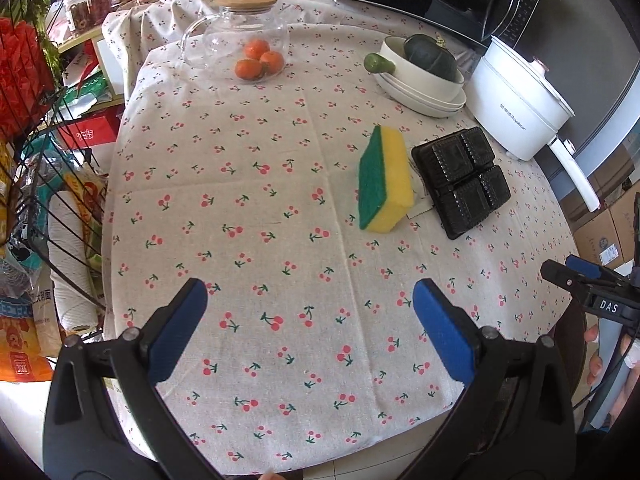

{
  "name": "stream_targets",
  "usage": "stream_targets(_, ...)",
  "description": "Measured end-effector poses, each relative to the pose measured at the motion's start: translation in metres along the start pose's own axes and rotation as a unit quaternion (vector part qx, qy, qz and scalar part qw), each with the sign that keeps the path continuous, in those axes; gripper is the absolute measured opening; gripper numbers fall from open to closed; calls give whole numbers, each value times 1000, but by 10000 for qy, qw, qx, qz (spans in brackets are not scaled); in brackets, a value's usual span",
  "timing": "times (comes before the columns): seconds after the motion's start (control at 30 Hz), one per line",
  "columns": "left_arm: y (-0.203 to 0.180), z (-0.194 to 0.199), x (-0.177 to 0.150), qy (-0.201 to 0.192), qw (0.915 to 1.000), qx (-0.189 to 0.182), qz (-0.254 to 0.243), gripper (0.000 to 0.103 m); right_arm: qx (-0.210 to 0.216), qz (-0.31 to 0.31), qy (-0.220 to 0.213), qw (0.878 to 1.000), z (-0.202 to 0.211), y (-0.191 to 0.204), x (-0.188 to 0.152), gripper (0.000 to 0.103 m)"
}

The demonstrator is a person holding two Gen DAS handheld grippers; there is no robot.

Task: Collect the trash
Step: 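Move both open grippers back over the table toward the sponge and tray, then grasp the black plastic tray with the right gripper while the left grasps the yellow-green sponge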

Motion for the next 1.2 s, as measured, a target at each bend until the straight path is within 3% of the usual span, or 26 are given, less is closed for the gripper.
stream_targets(0.3, 8, -6, 8, 30, 10000, -31, 88, 102, 94, 38, -300, 9995, -26, 18, 63, 103)
stream_targets(0.43, 9, -10, 12, 50, 10000, -15, 73, 102, 241, 53, -248, 9994, -40, 20, 78, 97)
stream_targets(0.57, 11, -15, 15, 89, 9999, 25, 77, 102, 501, -44, -57, 9987, -57, 24, 80, 85)
stream_targets(0.83, 11, -24, 14, 223, 9997, 30, 100, 102, 772, -290, 69, 9966, -76, 25, 81, 72)
stream_targets(0.97, 9, -26, 16, 224, 9997, 40, 93, 102, 895, -320, 76, 9954, -72, 27, 81, 53)
stream_targets(1.2, -2, -28, 16, 262, 9994, -156, 143, 102, 912, -423, 77, 9949, -47, 13, 73, 49)
Point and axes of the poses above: each gripper's, at about its wrist camera, not at the fingertips, and z roughly against the way its jaws point, y to its left, x to its top, the point moved 8 cm from there along -z, roughly the way its jaws point, and after that the axes turned 8 degrees about -z, right-handed, at the moved point
